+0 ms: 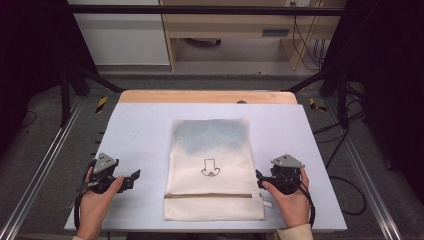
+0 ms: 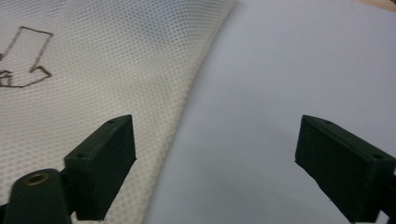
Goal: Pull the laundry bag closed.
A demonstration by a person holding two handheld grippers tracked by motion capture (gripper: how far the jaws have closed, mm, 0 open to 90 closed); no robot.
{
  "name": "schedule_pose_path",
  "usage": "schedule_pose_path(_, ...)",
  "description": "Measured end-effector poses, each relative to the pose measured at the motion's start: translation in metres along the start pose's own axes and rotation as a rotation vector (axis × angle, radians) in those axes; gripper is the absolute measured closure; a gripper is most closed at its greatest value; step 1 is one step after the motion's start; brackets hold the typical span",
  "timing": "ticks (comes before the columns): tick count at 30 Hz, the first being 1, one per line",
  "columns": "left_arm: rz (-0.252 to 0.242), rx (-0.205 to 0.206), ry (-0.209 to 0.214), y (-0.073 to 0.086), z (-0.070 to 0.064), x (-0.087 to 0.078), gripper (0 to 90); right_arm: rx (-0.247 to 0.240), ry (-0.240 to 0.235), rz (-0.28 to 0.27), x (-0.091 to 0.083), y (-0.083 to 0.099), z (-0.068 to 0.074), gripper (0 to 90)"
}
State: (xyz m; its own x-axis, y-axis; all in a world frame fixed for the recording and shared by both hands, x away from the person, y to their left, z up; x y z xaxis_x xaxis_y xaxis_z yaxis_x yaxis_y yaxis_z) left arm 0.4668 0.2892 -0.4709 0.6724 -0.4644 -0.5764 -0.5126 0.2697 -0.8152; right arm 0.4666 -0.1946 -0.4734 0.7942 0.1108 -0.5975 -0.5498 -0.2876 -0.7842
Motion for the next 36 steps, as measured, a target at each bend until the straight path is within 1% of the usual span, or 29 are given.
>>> schedule_pose_path(3,0.009,0.012,0.005,0.001,-0.005,-0.003,10.6,-0.053,-0.039,-0.003,-0.001,-0.004,0.013,16.5)
schedule_pose_path(4,0.003,0.015,0.007,0.001,-0.007,-0.004,10.6,-0.072,-0.056,-0.006,-0.002,-0.006,0.019,17.4)
schedule_pose_path(5,0.010,0.027,0.010,0.001,-0.009,-0.006,10.5,-0.092,-0.067,-0.001,-0.002,-0.007,0.024,17.7)
schedule_pose_path(6,0.010,0.027,0.010,0.001,-0.009,-0.006,10.4,-0.092,-0.067,-0.001,-0.002,-0.007,0.024,17.7)
schedule_pose_path(7,0.002,0.043,0.016,0.002,-0.013,-0.009,10.3,-0.121,-0.082,0.004,-0.004,-0.009,0.032,20.6)
schedule_pose_path(9,0.005,0.062,0.009,0.004,-0.015,-0.011,10.3,-0.147,-0.102,0.004,-0.006,-0.012,0.040,23.1)
schedule_pose_path(10,0.011,0.063,0.006,0.006,-0.016,-0.013,10.1,-0.167,-0.117,0.010,-0.007,-0.013,0.044,23.5)
schedule_pose_path(11,0.014,0.060,0.011,0.009,-0.017,-0.014,9.9,-0.176,-0.125,0.012,-0.007,-0.015,0.048,24.4)
schedule_pose_path(12,0.014,0.060,0.011,0.009,-0.017,-0.014,9.9,-0.176,-0.125,0.012,-0.007,-0.015,0.048,24.4)
schedule_pose_path(13,0.011,0.050,0.011,0.012,-0.018,-0.017,9.9,-0.214,-0.153,0.021,-0.008,-0.019,0.057,26.3)
schedule_pose_path(14,0.011,0.050,0.011,0.012,-0.018,-0.017,9.9,-0.214,-0.153,0.021,-0.008,-0.019,0.057,26.3)
schedule_pose_path(15,0.009,0.056,0.002,0.012,-0.017,-0.019,9.9,-0.244,-0.180,0.032,-0.009,-0.023,0.066,28.2)
schedule_pose_path(16,0.004,0.051,-0.004,0.011,-0.016,-0.018,9.8,-0.264,-0.193,0.036,-0.009,-0.025,0.070,29.0)
schedule_pose_path(17,0.005,0.052,-0.006,0.011,-0.015,-0.017,9.7,-0.275,-0.205,0.038,-0.008,-0.027,0.075,29.5)
schedule_pose_path(18,0.005,0.052,-0.006,0.011,-0.015,-0.017,9.6,-0.275,-0.205,0.038,-0.008,-0.027,0.075,29.5)
schedule_pose_path(19,0.022,0.052,-0.004,0.012,-0.012,-0.014,9.7,-0.313,-0.242,0.063,-0.006,-0.031,0.084,28.9)
schedule_pose_path(21,0.036,0.048,0.000,0.014,-0.009,-0.011,9.8,-0.356,-0.276,0.078,-0.006,-0.036,0.094,27.3)
schedule_pose_path(23,0.027,0.039,-0.003,0.013,-0.006,-0.011,9.9,-0.378,-0.303,0.075,-0.006,-0.042,0.104,25.0)
schedule_pose_path(24,0.023,0.037,-0.005,0.012,-0.006,-0.013,9.9,-0.389,-0.326,0.084,-0.006,-0.045,0.108,22.7)
schedule_pose_path(25,0.021,0.032,-0.008,0.011,-0.005,-0.014,9.9,-0.393,-0.341,0.088,-0.007,-0.049,0.113,20.8)
schedule_pose_path(26,0.025,0.030,-0.009,0.011,-0.004,-0.015,9.9,-0.406,-0.352,0.091,-0.006,-0.053,0.118,18.1)
schedule_pose_path(27,0.025,0.030,-0.009,0.011,-0.004,-0.015,9.9,-0.428,-0.370,0.110,-0.005,-0.057,0.122,13.5)
schedule_pose_path(28,0.022,0.023,-0.011,0.011,-0.005,-0.015,9.9,-0.445,-0.383,0.123,-0.005,-0.062,0.127,11.9)
schedule_pose_path(30,0.027,0.017,-0.014,0.012,-0.004,-0.016,9.9,-0.481,-0.391,0.128,-0.004,-0.070,0.136,10.1)
schedule_pose_path(31,0.027,0.017,-0.014,0.012,-0.004,-0.016,9.9,-0.499,-0.400,0.132,-0.004,-0.075,0.141,11.6)
schedule_pose_path(33,0.029,0.011,-0.014,0.014,-0.003,-0.017,9.9,-0.541,-0.407,0.136,-0.005,-0.083,0.150,19.2)
schedule_pose_path(34,0.032,0.020,-0.028,0.015,-0.002,-0.018,10.0,-0.558,-0.401,0.132,-0.005,-0.087,0.153,22.2)
schedule_pose_path(35,0.037,0.038,-0.050,0.017,0.000,-0.019,10.2,-0.574,-0.402,0.133,-0.005,-0.090,0.157,23.5)
schedule_pose_path(36,0.044,0.047,-0.068,0.019,0.001,-0.019,10.5,-0.582,-0.407,0.131,-0.005,-0.094,0.159,25.6)
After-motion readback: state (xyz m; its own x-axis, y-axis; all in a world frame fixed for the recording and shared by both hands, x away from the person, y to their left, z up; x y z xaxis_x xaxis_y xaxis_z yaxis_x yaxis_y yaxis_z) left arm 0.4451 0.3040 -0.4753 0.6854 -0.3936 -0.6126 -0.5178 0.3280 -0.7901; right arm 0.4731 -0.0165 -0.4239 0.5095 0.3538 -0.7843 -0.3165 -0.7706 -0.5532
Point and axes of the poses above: each handheld gripper's, and its own axes: x roughly forward along the jaws, y roughly out of its underside, z roughly to its left, the point moved 4 cm from there along x, roughly forward along the jaws, and after that the axes turned 7 degrees about y, right-handed, at the moved point
